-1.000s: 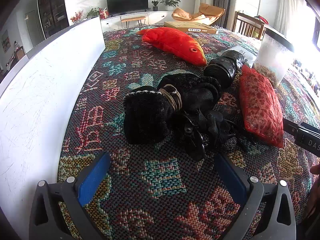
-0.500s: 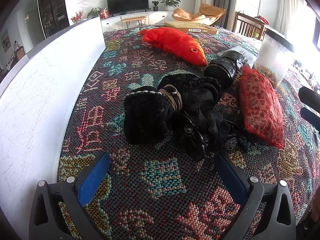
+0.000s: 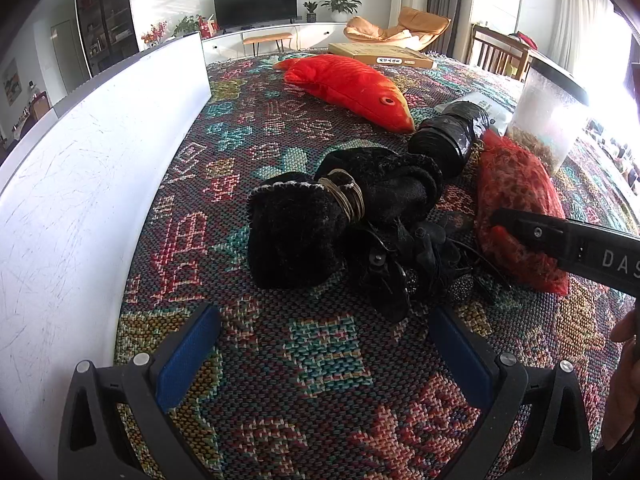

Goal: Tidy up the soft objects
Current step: 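Lower the right tool onto the red mesh bag and close it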

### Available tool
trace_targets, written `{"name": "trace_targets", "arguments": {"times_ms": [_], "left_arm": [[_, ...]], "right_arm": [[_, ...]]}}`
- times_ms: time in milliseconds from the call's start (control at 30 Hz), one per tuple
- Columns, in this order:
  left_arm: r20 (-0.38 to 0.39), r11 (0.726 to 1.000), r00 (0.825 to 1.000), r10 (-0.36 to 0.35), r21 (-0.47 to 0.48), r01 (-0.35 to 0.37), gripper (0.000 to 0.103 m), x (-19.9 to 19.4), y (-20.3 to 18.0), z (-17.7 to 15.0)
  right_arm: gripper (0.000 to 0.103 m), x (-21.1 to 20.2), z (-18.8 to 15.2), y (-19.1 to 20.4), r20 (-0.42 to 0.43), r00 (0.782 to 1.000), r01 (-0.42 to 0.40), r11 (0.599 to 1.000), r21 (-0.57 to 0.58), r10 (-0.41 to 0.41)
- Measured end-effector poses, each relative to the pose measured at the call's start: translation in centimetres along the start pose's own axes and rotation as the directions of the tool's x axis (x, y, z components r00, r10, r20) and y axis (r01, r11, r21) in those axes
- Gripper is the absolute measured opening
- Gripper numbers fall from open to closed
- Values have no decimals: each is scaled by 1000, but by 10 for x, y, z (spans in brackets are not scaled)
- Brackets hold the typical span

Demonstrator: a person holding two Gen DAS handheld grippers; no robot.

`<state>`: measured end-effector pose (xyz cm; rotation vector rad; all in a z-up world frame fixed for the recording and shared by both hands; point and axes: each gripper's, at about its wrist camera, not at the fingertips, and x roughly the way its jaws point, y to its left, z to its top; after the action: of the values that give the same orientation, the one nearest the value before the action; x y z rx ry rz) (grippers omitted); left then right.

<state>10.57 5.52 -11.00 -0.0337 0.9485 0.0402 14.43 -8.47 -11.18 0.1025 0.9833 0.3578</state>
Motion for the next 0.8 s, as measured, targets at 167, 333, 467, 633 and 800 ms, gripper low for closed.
{"name": "trace_targets", "arguments": {"times_ms": [167, 333, 467, 633, 800], "left_arm": [[-1, 1000, 1000, -7, 0, 7, 103, 0, 1, 0], [11, 996, 997, -75, -42, 76, 103, -22, 11, -15], [21, 983, 985, -172, -56, 173, 103, -38, 7, -23], [-1, 986, 986, -167, -30, 167, 103, -25, -28, 10], [-39, 999, 998, -43, -33, 41, 102, 15, -49, 35]], "right_arm": [[30, -41, -27, -22, 134, 984, 106, 992, 72, -114], [31, -62, -45, -49, 214, 972, 59, 981, 185, -98], [30, -56, -45, -44, 204, 976, 36, 985, 169, -71], [31, -62, -47, -35, 233, 970, 45, 991, 128, -74], [31, -70, -50, -43, 266, 960, 48, 984, 171, -93]]}}
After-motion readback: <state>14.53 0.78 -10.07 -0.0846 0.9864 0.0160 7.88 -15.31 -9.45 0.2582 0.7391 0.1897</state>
